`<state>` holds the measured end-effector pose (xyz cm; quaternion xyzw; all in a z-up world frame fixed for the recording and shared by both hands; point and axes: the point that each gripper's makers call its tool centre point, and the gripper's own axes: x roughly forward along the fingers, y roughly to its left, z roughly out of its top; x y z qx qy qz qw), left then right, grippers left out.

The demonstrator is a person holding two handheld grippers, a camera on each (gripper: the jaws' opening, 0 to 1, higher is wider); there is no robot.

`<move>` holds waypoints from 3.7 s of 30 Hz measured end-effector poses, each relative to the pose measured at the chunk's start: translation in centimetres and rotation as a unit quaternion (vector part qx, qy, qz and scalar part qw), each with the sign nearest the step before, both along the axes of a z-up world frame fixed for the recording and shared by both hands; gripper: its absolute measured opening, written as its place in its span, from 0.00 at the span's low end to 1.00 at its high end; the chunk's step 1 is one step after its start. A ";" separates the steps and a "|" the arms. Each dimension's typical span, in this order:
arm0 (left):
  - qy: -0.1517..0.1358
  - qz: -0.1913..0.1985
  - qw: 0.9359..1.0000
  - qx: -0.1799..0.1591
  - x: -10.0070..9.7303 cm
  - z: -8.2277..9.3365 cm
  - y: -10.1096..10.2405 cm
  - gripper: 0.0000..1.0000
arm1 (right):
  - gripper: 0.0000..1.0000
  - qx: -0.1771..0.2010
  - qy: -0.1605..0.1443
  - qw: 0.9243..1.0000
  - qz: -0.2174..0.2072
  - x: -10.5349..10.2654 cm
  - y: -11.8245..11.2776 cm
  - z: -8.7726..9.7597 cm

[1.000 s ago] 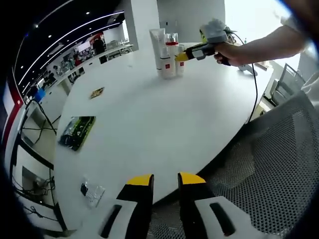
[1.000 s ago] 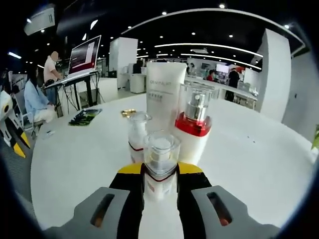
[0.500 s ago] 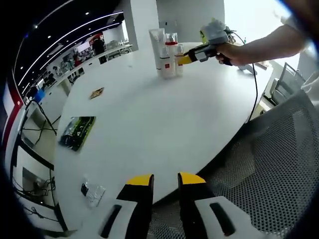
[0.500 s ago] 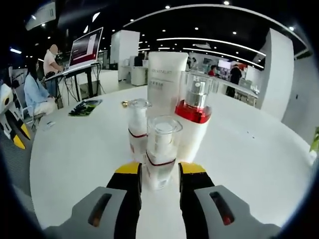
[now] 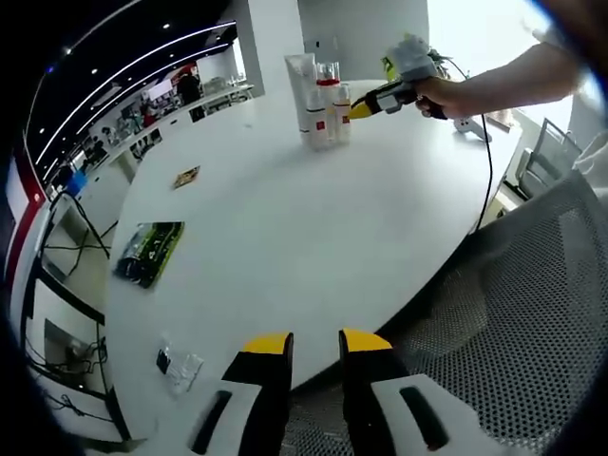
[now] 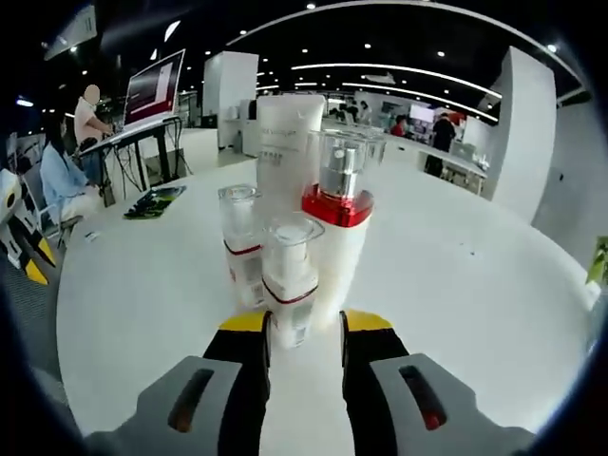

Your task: Arrange the skincare products in the storage area until every visible bottle or jar stands upright without overlapping.

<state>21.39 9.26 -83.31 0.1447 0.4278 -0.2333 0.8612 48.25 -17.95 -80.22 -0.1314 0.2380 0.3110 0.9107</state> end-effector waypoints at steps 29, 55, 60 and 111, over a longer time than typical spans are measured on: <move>-0.007 -0.006 1.000 0.005 0.1 0.0 0.1 0.20 | 0.34 0.146 0.130 0.981 0.001 -9.6 8.5 0.7; -0.038 0.071 0.995 -0.061 3.0 3.1 -1.1 0.33 | 0.43 0.043 0.056 0.985 0.155 -25.3 14.1 6.2; -0.076 0.165 0.968 -0.173 7.1 7.1 0.0 0.37 | 0.40 -0.009 0.007 0.989 0.144 -24.4 13.6 5.7; -0.034 0.268 0.961 -0.050 25.5 -3.5 13.6 0.88 | 0.35 0.003 0.067 0.986 0.156 -24.7 13.8 3.7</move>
